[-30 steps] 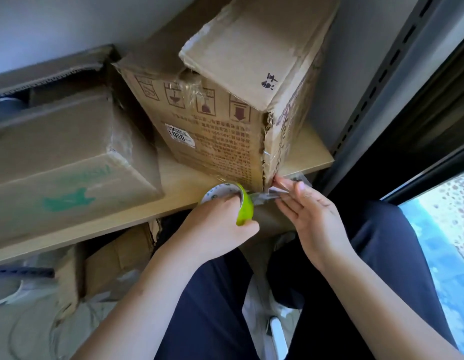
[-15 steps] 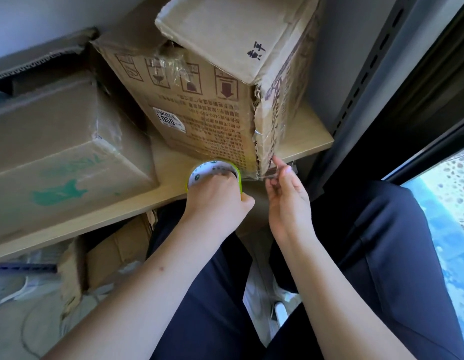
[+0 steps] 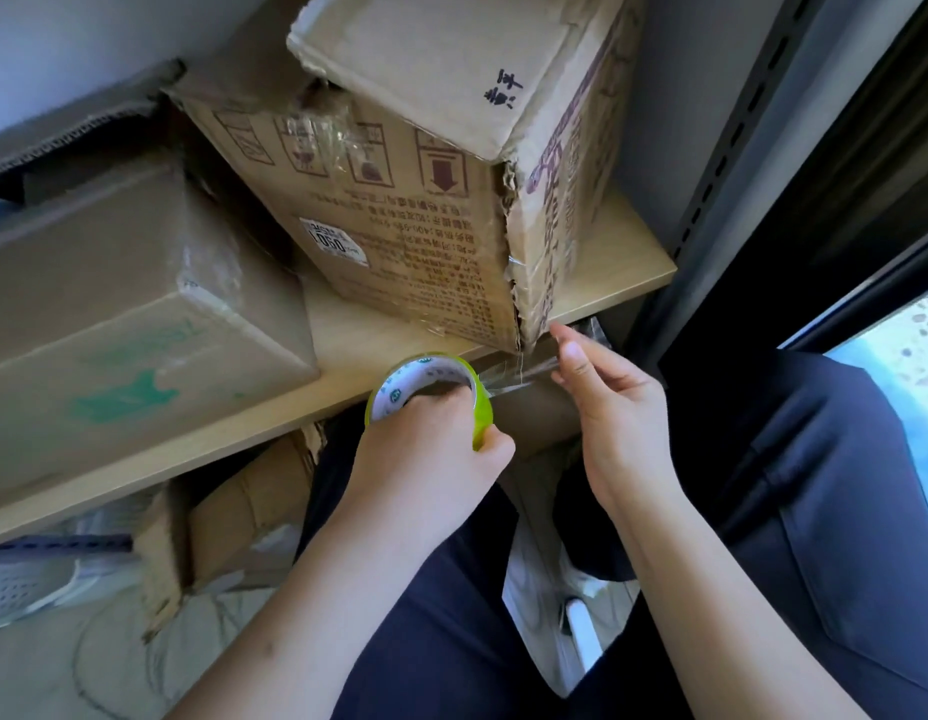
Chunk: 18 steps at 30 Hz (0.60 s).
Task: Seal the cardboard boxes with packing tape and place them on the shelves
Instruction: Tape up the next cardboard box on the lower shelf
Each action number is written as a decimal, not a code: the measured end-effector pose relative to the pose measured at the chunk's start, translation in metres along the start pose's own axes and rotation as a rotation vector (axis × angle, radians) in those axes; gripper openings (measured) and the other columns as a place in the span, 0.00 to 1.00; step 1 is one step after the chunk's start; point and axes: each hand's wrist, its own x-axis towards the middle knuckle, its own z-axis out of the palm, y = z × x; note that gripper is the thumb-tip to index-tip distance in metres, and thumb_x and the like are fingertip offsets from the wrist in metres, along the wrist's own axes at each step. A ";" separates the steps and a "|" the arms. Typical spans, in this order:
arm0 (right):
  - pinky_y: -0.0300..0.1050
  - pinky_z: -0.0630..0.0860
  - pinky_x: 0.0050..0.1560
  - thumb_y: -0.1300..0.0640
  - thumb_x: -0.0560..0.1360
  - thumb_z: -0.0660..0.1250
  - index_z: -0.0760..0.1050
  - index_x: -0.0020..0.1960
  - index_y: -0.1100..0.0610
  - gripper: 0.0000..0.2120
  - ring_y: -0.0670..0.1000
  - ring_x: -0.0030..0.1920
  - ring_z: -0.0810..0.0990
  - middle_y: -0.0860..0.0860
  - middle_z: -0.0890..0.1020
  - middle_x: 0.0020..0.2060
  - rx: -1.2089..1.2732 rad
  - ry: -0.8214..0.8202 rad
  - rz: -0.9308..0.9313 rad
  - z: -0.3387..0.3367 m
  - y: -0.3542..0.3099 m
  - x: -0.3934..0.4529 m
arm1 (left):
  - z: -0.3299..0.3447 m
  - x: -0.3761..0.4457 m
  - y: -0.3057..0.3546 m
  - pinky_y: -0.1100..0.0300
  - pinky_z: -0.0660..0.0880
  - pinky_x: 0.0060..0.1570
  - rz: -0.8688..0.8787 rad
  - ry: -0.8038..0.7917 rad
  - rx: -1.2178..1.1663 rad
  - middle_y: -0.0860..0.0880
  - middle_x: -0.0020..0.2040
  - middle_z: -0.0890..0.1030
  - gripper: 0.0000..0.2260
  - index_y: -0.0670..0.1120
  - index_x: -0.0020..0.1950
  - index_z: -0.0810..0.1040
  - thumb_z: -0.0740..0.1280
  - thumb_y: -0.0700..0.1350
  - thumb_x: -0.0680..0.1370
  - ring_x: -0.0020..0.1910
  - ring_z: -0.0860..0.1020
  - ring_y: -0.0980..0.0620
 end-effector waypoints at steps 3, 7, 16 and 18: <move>0.42 0.77 0.55 0.52 0.71 0.72 0.83 0.57 0.57 0.17 0.46 0.54 0.82 0.48 0.86 0.53 0.030 0.014 0.001 0.001 0.001 0.000 | -0.005 0.006 -0.004 0.59 0.59 0.28 0.006 -0.033 -0.034 0.50 0.34 0.71 0.15 0.48 0.37 0.63 0.60 0.56 0.79 0.33 0.69 0.54; 0.40 0.76 0.48 0.56 0.68 0.74 0.79 0.49 0.58 0.11 0.48 0.41 0.80 0.51 0.83 0.39 0.212 0.057 0.024 0.001 -0.001 0.002 | -0.013 0.009 -0.006 0.62 0.58 0.27 0.040 0.042 0.045 0.51 0.34 0.69 0.16 0.49 0.37 0.62 0.59 0.56 0.80 0.31 0.66 0.56; 0.41 0.77 0.59 0.60 0.72 0.73 0.76 0.65 0.54 0.22 0.47 0.48 0.82 0.51 0.83 0.39 0.122 0.077 -0.090 -0.004 -0.007 0.001 | -0.013 0.001 0.000 0.61 0.56 0.25 0.070 0.101 0.212 0.52 0.32 0.69 0.12 0.50 0.43 0.67 0.57 0.56 0.81 0.27 0.64 0.56; 0.39 0.76 0.56 0.63 0.74 0.72 0.81 0.57 0.56 0.13 0.47 0.47 0.83 0.50 0.84 0.39 0.073 0.082 -0.112 -0.004 -0.008 -0.002 | -0.011 -0.002 -0.001 0.61 0.56 0.25 0.069 0.106 0.224 0.52 0.31 0.69 0.11 0.50 0.43 0.67 0.57 0.55 0.80 0.27 0.65 0.55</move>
